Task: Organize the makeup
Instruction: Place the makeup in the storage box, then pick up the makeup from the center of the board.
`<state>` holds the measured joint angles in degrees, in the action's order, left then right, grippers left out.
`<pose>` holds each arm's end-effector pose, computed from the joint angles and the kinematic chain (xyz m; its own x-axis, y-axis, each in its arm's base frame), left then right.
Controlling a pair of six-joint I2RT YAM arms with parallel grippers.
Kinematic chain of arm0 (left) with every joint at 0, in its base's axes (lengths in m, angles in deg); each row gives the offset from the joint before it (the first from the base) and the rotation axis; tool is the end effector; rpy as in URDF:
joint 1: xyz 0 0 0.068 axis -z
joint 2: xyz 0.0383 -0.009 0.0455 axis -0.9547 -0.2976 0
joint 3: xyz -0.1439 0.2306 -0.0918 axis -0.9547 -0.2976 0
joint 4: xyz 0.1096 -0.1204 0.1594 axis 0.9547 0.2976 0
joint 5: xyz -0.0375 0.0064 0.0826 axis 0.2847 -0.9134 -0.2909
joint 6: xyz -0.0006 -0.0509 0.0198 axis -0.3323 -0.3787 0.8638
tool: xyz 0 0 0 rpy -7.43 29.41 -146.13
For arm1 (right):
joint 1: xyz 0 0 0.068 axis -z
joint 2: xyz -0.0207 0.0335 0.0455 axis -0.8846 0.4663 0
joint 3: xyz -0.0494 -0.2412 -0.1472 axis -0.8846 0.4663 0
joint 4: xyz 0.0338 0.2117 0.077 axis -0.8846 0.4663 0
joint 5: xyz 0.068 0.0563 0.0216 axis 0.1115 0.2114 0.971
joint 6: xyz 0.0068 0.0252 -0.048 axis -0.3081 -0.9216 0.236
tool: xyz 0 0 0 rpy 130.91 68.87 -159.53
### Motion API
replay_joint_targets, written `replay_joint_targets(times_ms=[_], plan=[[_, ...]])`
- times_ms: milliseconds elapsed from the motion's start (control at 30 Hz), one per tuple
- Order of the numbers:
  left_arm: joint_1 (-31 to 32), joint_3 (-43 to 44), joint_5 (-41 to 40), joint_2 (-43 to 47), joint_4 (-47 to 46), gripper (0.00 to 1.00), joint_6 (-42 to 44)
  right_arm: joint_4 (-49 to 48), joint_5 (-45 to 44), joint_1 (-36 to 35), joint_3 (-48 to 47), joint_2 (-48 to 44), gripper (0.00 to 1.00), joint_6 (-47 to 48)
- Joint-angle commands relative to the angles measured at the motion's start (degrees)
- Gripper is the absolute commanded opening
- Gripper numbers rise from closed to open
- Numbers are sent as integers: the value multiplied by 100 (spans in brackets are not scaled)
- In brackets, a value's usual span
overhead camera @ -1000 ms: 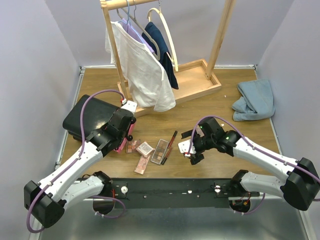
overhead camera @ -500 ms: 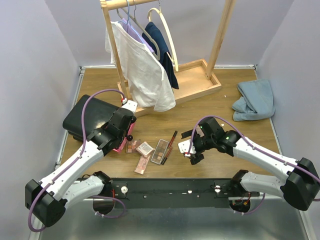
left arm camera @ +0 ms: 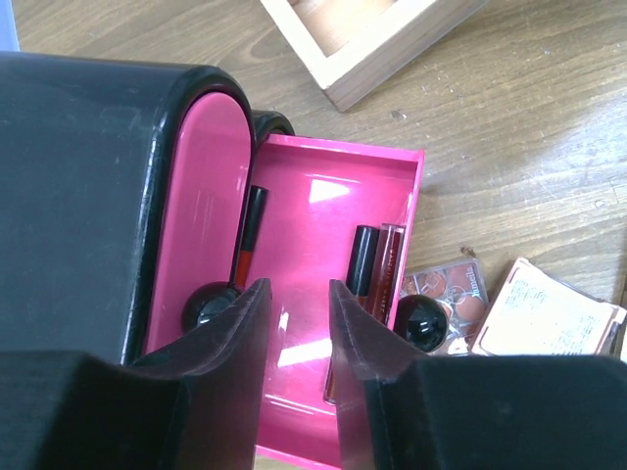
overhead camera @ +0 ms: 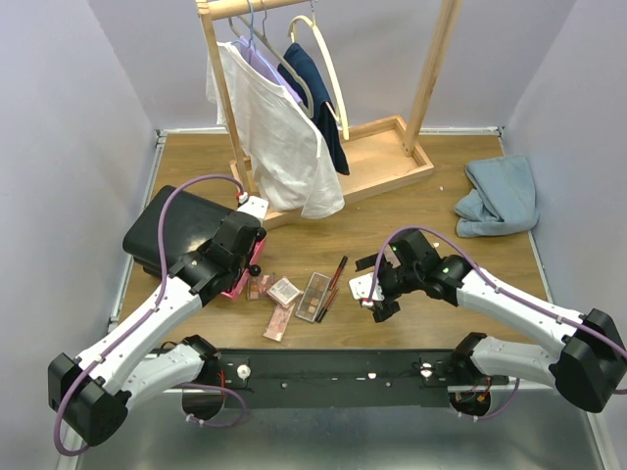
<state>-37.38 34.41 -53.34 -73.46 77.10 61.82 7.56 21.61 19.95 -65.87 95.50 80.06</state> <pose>0.1322 -0.0726 0.2977 -0.5779 0.2993 -0.7592 0.1743 0.9541 0.2435 0.1184 0.1329 0.2474 0.5113 -0.5973 -0.6179 -0.8575 -0.3063 -0.4134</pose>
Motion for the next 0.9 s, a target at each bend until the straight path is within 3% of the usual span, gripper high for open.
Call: replay_joint_targets(times_ms=[0, 133, 267, 400, 567, 867], plan=[[-24, -82, 71, 332, -224, 43, -138, -71, -16, 25, 79, 65, 100, -52], [-33, -100, 449, 762, -391, 57, -261, -27, 159, 25, 62, 214, 100, -26], [-24, -135, 783, 1342, -601, 78, -472, 61, 344, 25, 36, 355, 100, 27], [-24, -293, 1546, 1738, -918, 91, -674, 70, 468, 25, 18, 452, 100, 36], [-33, -565, 1865, 2020, -1120, 99, -718, 87, 713, 25, -8, 619, 100, 80], [-42, -732, 2032, 2117, -1033, 99, -718, 526, 934, 16, -429, 1225, 99, 607]])
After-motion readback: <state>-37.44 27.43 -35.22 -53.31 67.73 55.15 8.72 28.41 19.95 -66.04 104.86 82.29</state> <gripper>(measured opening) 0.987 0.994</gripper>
